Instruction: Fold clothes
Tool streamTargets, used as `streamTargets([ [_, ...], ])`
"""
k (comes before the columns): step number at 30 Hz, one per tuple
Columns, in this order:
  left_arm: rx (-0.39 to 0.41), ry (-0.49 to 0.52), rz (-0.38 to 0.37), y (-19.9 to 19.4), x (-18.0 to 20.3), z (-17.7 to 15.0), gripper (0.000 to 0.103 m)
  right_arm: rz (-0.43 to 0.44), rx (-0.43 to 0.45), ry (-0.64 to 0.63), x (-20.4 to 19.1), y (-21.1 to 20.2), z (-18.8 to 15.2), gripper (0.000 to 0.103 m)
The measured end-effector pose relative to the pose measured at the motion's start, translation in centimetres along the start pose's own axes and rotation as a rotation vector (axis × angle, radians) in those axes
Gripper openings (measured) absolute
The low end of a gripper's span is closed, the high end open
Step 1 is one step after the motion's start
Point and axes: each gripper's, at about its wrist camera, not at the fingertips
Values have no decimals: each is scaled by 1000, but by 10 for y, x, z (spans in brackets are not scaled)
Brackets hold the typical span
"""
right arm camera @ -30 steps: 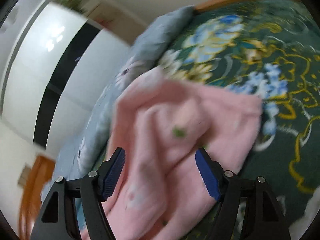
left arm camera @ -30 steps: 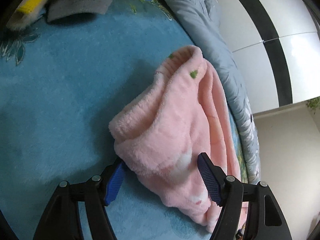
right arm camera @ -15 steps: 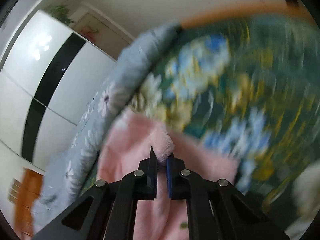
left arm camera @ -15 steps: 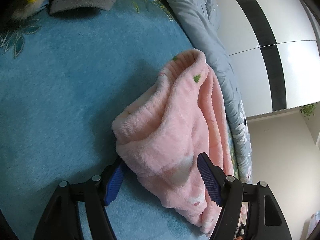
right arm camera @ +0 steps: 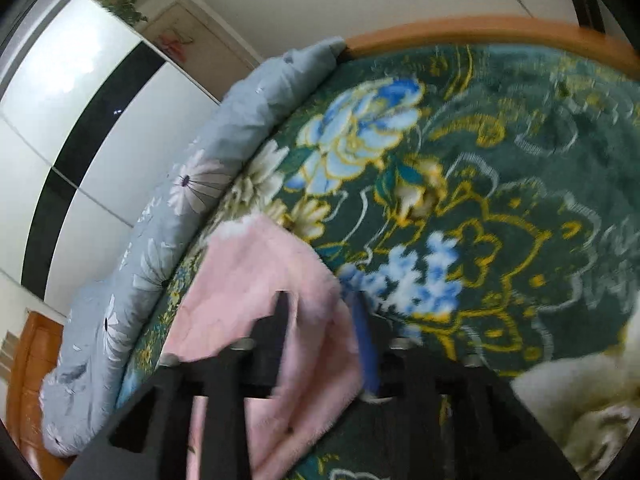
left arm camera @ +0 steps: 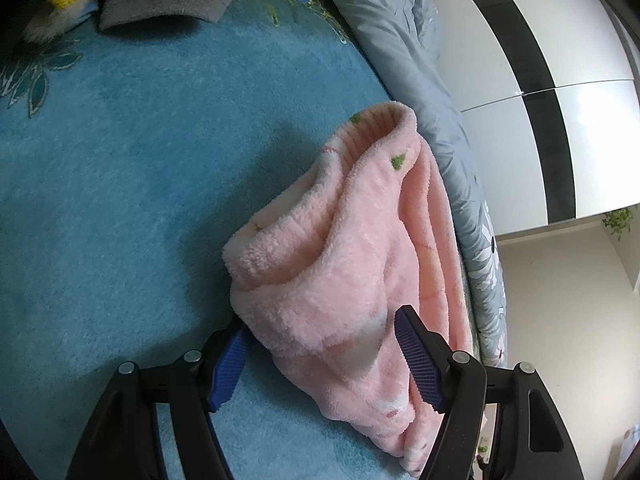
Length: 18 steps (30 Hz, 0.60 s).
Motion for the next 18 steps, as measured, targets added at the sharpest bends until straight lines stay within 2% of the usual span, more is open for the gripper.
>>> streamTargets([
  [2,5,3,-2,8,6,-2,74,-3,-26,2,5,-2,-5,50],
  [6,-18,21,-6,15,13,-4,75,58,-119,118,22,12,-21,51],
  [8,-36,19,-24,19,14,-4,75,110,-113,168,23,18,-27,62],
  [9,-44,14,-28,21,13,-3,75,124,-100,184,22,19,-28,63],
  [13,-46,-3,-47,19,7,-2,76,204,-111,238,13,27,-32,63],
  [16,-42,-22,-77,15,2,-1,76,210,-80,230,3,27,-35,63],
  [18,-45,-34,-105,23,8,-1,76,229,-64,241,1,26,-35,58],
])
Point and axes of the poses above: each gripper's, at about its wrist camera, not at the fingertips, and y roughly the way its jaws point, x to its right, z to its top, and after that the axes turned 1 degree about y, right-handed
